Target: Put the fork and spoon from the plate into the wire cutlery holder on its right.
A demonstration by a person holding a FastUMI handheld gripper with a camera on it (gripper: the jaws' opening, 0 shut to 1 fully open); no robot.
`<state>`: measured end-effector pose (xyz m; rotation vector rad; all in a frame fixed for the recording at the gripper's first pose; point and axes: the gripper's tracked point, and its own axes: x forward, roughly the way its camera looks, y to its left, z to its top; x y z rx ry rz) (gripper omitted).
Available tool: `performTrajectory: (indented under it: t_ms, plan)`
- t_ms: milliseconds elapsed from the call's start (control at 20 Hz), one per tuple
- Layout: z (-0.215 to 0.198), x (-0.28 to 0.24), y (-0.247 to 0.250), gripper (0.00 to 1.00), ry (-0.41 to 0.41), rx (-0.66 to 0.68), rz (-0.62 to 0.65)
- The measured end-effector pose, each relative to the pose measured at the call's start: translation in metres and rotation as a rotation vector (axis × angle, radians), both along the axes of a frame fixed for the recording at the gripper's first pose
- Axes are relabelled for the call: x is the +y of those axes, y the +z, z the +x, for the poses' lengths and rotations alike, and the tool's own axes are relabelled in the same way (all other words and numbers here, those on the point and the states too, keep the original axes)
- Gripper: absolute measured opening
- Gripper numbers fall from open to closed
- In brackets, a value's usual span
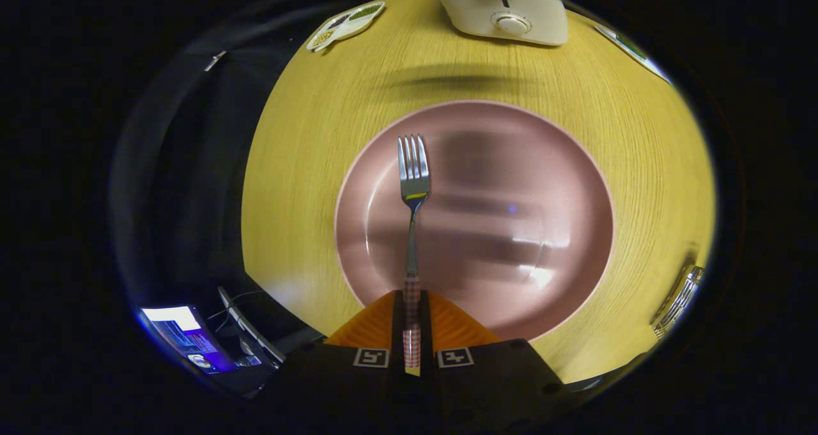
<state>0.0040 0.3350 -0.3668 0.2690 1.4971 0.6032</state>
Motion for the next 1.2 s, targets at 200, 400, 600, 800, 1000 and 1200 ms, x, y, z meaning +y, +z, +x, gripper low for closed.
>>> performTrajectory:
  t_ms: [200,400,600,800,1000,1200]
  plan:
    - [-0.001,-0.022,0.051,0.13,-0.004,-0.012,0.106]
    - [-0.007,-0.068,0.098,0.13,0.038,-0.063,0.153]
    - [-0.023,-0.133,0.131,0.12,0.113,-0.092,0.131]
    - [-0.045,-0.207,0.150,0.13,0.170,-0.070,0.071]
    - [-0.043,-0.283,0.151,0.12,0.154,-0.046,-0.029]
    - [-0.053,-0.349,0.140,0.12,0.168,0.063,-0.147]
